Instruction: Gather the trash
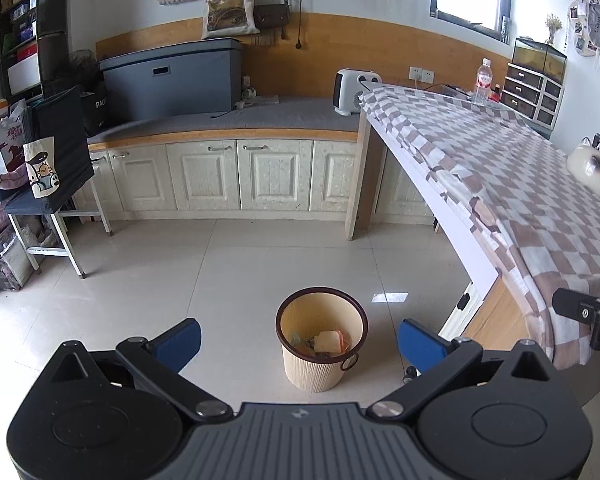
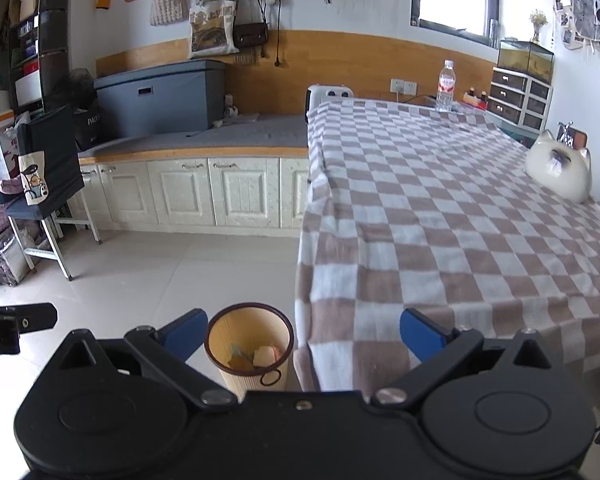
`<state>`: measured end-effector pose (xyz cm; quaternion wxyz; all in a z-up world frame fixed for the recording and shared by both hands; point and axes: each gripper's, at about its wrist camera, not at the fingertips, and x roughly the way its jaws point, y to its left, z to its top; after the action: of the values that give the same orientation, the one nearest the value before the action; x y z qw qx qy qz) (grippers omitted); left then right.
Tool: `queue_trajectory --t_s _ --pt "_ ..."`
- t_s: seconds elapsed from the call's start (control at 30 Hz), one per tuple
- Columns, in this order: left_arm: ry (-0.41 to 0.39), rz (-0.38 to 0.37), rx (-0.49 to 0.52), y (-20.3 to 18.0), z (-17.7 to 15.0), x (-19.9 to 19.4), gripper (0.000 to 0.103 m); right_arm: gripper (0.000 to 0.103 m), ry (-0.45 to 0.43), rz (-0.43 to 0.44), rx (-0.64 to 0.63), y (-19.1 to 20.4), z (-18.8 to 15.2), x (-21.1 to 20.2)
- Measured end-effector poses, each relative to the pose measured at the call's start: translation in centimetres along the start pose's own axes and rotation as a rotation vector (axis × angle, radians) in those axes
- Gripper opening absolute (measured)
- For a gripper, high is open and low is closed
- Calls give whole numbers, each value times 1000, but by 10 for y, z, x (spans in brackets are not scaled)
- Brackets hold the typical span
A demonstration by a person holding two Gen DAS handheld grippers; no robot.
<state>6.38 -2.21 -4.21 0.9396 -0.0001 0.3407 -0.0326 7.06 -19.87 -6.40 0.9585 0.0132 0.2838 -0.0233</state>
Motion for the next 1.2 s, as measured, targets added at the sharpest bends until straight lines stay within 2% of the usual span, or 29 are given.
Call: queue_trajectory --t_s 0.33,1.2 --pt "27 -9 -3 -2 -9 2 103 103 31 -6 6 1 -12 3" --pt "14 -10 3 -4 -10 -3 103 103 26 -1 -11 6 -14 -2"
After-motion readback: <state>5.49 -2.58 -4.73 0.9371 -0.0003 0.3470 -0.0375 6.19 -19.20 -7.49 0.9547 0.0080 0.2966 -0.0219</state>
